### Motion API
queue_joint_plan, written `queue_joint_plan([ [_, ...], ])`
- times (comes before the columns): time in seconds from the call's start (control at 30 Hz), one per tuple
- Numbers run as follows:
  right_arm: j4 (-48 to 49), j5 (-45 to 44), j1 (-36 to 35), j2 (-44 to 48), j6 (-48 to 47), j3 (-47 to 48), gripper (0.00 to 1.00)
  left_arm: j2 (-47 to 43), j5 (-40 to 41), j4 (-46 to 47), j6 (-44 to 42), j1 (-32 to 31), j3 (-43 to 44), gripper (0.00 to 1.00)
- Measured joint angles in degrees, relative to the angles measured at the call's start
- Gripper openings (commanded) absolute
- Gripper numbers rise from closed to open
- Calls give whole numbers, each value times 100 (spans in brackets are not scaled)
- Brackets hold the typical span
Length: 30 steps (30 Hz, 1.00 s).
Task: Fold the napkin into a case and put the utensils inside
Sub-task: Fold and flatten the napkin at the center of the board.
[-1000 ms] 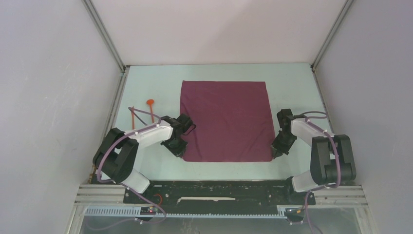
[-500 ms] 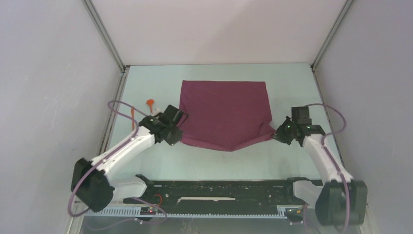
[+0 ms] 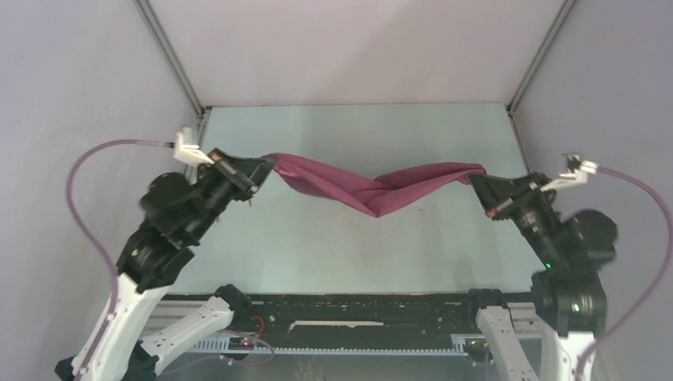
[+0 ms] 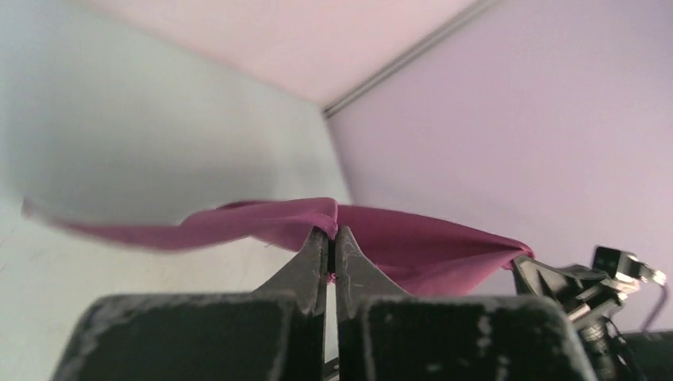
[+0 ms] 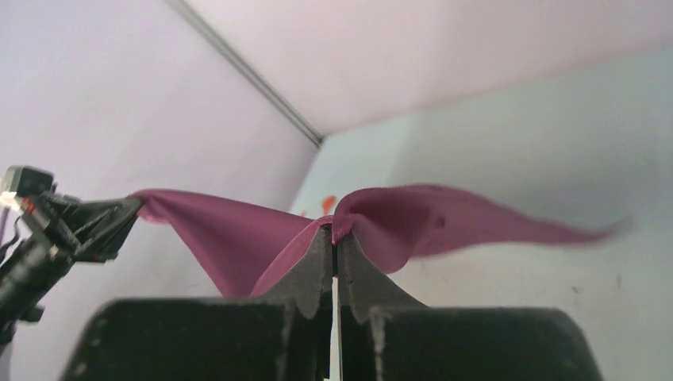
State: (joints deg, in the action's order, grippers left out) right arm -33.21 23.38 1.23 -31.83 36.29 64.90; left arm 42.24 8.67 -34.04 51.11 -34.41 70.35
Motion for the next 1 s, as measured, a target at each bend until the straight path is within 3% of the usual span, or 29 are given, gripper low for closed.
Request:
queue_joint_plan([
  [0.23, 66, 415, 2, 424, 31, 927, 0, -437, -229, 273, -743, -125, 1008, 0],
  [0.4, 83, 155, 0, 13, 66, 1082, 0, -111, 308, 254, -960, -131, 1349, 0],
  [0.6, 142, -706, 2, -1593, -20, 1010, 0, 1773, 645, 142, -957, 420, 1753, 0],
  [0.83, 837, -1344, 195, -4092, -197, 702, 0, 4690, -28, 459, -756, 1362, 1895, 0],
  [1.0, 1475, -1241, 483, -6085, -291, 1032, 0, 6636, -658, 835, -584, 1694, 2889, 0],
])
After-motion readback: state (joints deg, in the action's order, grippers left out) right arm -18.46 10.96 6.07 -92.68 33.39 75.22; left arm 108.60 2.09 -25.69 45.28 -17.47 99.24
